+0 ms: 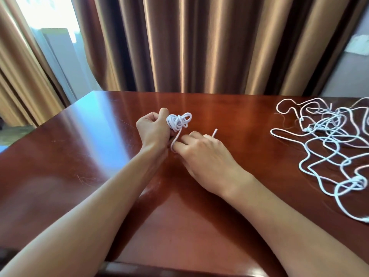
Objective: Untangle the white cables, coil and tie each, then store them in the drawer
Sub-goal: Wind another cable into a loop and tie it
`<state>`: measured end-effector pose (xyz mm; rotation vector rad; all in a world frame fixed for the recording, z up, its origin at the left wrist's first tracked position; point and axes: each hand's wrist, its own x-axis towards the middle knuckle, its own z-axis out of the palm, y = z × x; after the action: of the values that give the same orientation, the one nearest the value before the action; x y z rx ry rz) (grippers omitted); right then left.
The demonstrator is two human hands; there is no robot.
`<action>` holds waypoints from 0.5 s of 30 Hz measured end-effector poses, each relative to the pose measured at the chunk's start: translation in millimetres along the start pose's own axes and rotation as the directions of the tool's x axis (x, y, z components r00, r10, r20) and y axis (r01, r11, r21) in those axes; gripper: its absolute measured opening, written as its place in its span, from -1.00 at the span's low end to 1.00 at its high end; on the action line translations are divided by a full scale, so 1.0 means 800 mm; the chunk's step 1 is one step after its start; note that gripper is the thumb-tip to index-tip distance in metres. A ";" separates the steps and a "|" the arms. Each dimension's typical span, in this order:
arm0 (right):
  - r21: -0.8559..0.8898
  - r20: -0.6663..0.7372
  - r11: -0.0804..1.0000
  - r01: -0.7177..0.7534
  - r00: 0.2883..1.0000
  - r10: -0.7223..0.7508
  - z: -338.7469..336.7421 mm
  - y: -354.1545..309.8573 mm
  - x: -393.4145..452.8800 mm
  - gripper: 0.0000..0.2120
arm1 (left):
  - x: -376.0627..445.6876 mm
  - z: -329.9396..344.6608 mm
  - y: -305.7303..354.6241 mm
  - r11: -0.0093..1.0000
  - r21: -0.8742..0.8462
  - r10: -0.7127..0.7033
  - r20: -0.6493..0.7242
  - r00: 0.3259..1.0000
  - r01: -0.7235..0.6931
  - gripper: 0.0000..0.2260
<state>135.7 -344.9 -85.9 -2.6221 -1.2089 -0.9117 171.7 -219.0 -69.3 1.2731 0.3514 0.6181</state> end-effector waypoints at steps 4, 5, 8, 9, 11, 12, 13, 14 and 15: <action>-0.064 -0.150 0.997 0.031 0.988 -0.041 -0.013 -0.009 0.007 -0.85 | 0.017 -0.009 -0.004 0.835 0.350 0.431 0.062 0.900 -0.424 -0.58; -0.062 -0.194 0.998 0.031 0.980 -0.043 -0.017 -0.007 0.008 -0.88 | 0.019 -0.010 -0.004 0.782 0.383 0.489 0.110 0.865 -0.491 -0.59; -0.060 -0.277 0.998 -0.002 0.961 -0.014 -0.028 0.012 0.009 -0.86 | 0.017 -0.011 -0.007 0.697 0.379 0.510 0.335 0.792 -0.609 -0.63; -0.050 -0.284 0.999 -0.019 0.959 0.004 -0.031 0.020 0.009 -0.85 | 0.013 -0.011 -0.006 0.693 0.349 0.483 0.426 0.765 -0.631 -0.63; 0.026 -0.283 0.998 -0.060 0.957 0.065 -0.037 0.036 0.007 -0.81 | 0.006 -0.010 -0.003 0.734 0.268 0.395 0.578 0.714 -0.624 -0.59; 0.102 -0.276 0.992 -0.079 0.955 0.105 -0.038 0.043 0.005 -0.79 | 0.001 -0.008 0.000 0.786 0.226 0.341 0.619 0.708 -0.576 -0.55; 0.191 -0.270 0.978 -0.090 0.953 0.140 -0.039 0.050 0.004 -0.77 | -0.005 -0.006 0.002 0.839 0.192 0.288 0.638 0.714 -0.509 -0.53; 0.266 -0.268 0.960 -0.091 0.949 0.164 -0.039 0.056 0.002 -0.76 | -0.009 -0.004 0.003 0.882 0.160 0.245 0.648 0.721 -0.443 -0.53; 0.321 -0.268 0.943 -0.089 0.946 0.181 -0.039 0.060 0.001 -0.76 | -0.012 -0.004 0.004 0.916 0.126 0.214 0.651 0.728 -0.382 -0.55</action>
<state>156.3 -387.5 -53.6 -2.2019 -0.9879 -0.9601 161.8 -221.6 -67.8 1.7232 -0.3622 0.3851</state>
